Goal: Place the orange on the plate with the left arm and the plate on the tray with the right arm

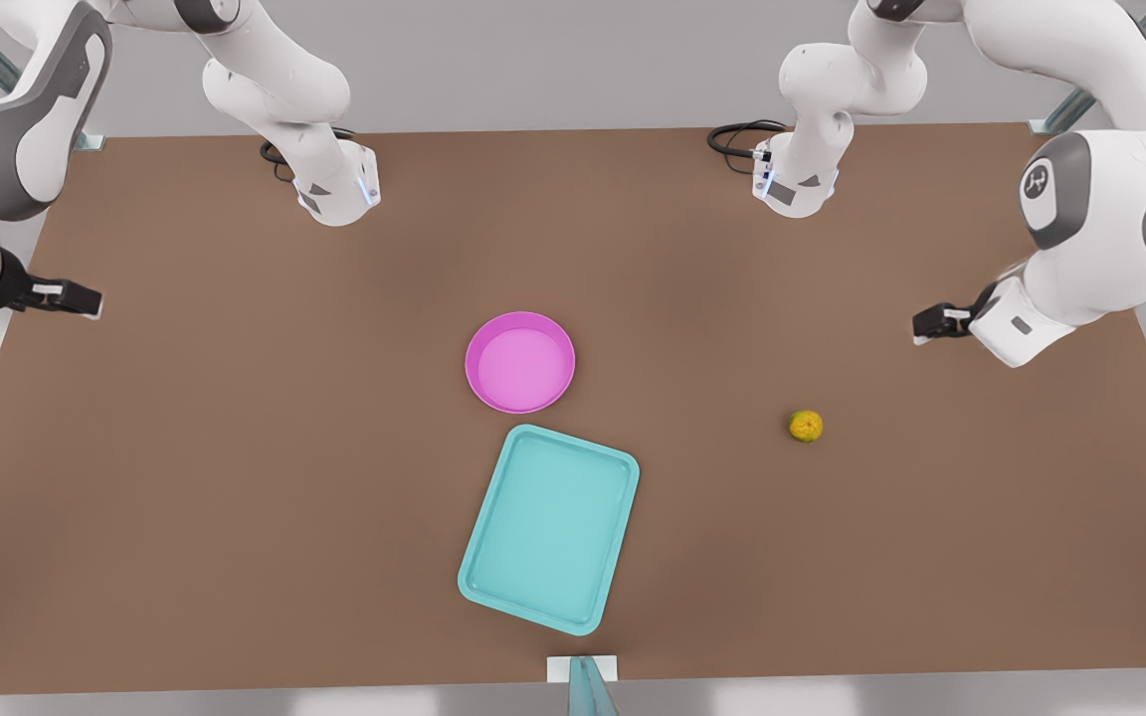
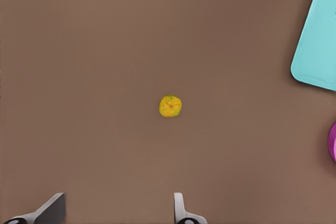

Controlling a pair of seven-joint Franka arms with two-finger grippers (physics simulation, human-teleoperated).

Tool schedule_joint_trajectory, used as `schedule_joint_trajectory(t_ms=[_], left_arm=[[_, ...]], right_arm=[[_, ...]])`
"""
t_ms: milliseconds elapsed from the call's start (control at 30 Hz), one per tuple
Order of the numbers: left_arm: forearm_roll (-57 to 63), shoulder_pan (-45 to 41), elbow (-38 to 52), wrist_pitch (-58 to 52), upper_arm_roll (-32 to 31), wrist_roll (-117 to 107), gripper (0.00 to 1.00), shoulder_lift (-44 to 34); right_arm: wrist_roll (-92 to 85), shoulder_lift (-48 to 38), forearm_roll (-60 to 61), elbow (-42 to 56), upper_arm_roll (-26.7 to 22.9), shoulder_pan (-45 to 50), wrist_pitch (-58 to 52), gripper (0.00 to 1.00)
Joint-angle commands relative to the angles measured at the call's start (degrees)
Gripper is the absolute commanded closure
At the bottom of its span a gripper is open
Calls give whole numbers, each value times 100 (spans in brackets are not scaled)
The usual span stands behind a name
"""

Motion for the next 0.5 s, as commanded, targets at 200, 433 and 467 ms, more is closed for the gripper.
schedule_joint_trajectory(t_ms=[200,433,467], left_arm=[[-46,-31,-1166,2430,-163,431,0,1658],[-81,-119,-1860,3643,-172,836,0,2204],[-81,-207,-1860,3740,-172,818,0,2239]], right_arm=[[-114,17,17,-19,7,10,340,0],[-114,35,17,-45,59,10,340,0],[-105,35,17,-63,59,10,340,0]])
